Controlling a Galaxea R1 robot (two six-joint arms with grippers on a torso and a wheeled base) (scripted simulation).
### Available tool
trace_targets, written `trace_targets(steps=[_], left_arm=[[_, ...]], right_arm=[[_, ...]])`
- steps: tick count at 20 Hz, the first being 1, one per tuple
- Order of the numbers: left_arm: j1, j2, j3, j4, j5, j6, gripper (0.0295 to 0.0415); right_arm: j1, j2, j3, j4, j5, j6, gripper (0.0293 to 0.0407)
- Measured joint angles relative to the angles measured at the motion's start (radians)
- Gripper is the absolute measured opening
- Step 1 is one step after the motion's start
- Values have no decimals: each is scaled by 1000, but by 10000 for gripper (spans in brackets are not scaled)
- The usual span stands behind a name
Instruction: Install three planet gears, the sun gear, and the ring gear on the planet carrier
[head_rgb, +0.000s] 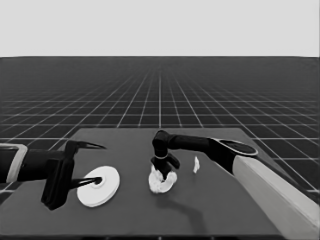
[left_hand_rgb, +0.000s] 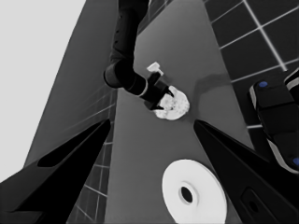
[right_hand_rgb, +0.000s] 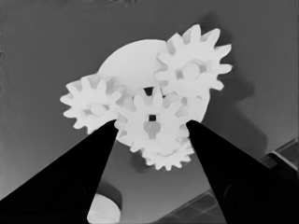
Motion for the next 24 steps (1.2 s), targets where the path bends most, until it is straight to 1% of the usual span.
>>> trace_targets(steps=[12,14,15,17,22,23,24], left_arm=[[0,0,0,0,0,0,385],[0,0,0,0,0,0,385],[0,0,0,0,0,0,385],[0,0,0,0,0,0,385],[0,0,0,0,0,0,385],[0,0,0,0,0,0,385],[0,0,0,0,0,0,385]], right_arm=[[0,0,0,0,0,126,309],[0,0,0,0,0,136,369],[0,0,0,0,0,138,380],[0,0,0,0,0,140,384],[0,0,0,0,0,141,385],[48,-10,40,41,-28,-252,393],[86,-13,58,68,-39,-499,391]])
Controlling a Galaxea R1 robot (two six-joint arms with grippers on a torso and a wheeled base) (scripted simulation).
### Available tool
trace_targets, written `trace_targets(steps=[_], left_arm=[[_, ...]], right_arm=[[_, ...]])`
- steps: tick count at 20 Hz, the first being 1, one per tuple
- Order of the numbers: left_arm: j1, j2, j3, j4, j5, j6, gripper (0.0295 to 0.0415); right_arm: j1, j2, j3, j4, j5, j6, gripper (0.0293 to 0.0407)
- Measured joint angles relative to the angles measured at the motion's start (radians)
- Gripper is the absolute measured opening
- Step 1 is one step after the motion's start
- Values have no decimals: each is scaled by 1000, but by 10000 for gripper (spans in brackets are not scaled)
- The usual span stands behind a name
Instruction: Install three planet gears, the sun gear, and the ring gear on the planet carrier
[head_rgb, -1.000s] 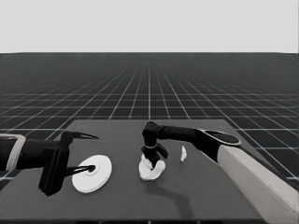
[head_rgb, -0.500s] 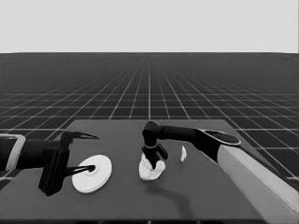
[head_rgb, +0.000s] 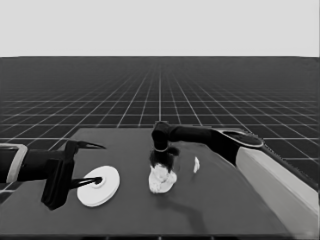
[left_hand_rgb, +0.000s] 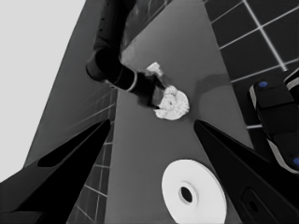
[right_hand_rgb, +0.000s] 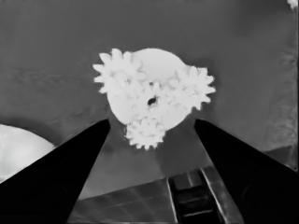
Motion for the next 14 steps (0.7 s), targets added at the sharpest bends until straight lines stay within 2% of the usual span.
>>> trace_targets(steps=[1,3,8,9,10,11,12,14], left_arm=[[0,0,0,0,0,0,385],[0,0,0,0,0,0,385],[0,0,0,0,0,0,385],[0,0,0,0,0,0,385],[0,0,0,0,0,0,385],[0,0,0,0,0,0,385],[0,0,0,0,0,0,385],[0,0,0,0,0,0,385]], right_arm=[[22,-2,8,17,-3,-148,388],[41,-4,14,35,-4,-288,385],[49,-5,16,44,-3,-358,385],[-75,-280,476,-176,143,-762,404],[-195,-705,844,-308,228,-1016,394],[-260,-971,1060,-386,278,-1166,389],[-294,-1120,1189,-432,308,-1254,386],[-324,-1253,1311,-474,336,-1336,385]])
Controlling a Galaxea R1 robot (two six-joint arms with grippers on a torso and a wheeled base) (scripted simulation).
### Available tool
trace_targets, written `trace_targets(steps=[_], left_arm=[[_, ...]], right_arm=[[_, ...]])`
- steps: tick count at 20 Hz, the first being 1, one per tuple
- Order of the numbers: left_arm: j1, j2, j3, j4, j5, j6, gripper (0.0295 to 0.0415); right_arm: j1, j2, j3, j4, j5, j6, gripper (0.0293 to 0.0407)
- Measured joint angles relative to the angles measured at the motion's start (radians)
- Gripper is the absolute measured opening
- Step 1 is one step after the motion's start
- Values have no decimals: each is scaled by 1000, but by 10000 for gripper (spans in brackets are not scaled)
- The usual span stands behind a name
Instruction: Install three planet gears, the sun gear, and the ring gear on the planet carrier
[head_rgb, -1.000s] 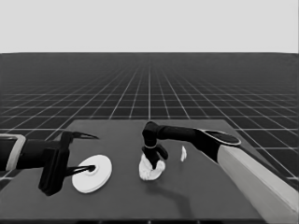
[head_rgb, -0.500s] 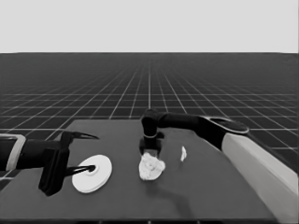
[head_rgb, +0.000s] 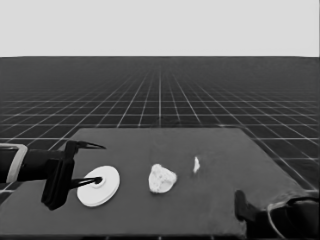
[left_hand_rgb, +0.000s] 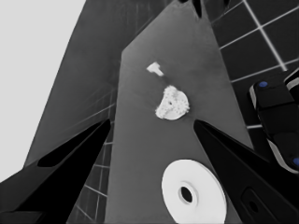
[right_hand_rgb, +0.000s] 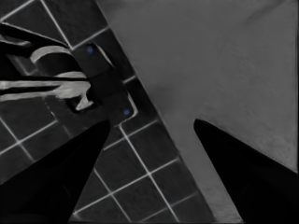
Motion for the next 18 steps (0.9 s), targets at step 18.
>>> trace_targets(steps=[18], left_arm=[[474,526,-914,-56,712,-1313,385]], right_arm=[[-13,-66,63,-23,15,-43,385]])
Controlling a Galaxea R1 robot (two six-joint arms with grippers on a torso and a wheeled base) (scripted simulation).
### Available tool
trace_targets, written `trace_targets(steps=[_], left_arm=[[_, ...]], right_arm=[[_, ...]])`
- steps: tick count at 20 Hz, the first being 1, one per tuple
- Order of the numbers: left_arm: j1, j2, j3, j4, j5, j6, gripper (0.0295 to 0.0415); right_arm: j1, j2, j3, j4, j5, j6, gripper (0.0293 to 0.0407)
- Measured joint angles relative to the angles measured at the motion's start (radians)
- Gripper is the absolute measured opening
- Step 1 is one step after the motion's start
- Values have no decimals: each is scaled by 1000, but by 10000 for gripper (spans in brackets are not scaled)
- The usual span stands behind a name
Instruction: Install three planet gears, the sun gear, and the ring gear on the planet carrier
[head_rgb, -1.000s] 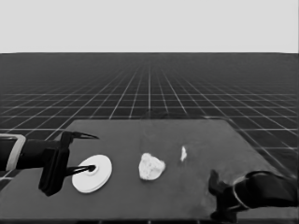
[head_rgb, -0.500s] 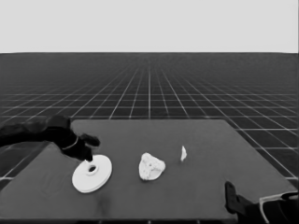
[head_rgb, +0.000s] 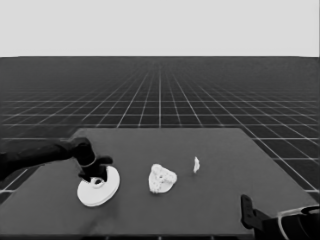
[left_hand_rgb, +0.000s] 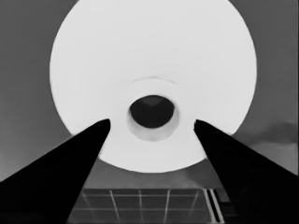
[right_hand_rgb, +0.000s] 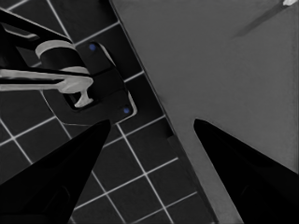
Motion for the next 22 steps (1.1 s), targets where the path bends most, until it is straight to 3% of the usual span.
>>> trace_targets(steps=[6,7,16,18,22], left_arm=[[22,10,-23,15,-17,7,385],[22,11,-23,16,-17,7,349],[22,11,-24,16,-17,7,348],[-110,-33,69,-89,71,-22,348],[-183,-40,84,-149,109,-25,348]], right_arm=[[0,0,0,0,0,0,385],[0,0,0,0,0,0,385],[0,0,0,0,0,0,385],[0,0,0,0,0,0,385],[0,0,0,0,0,0,385]])
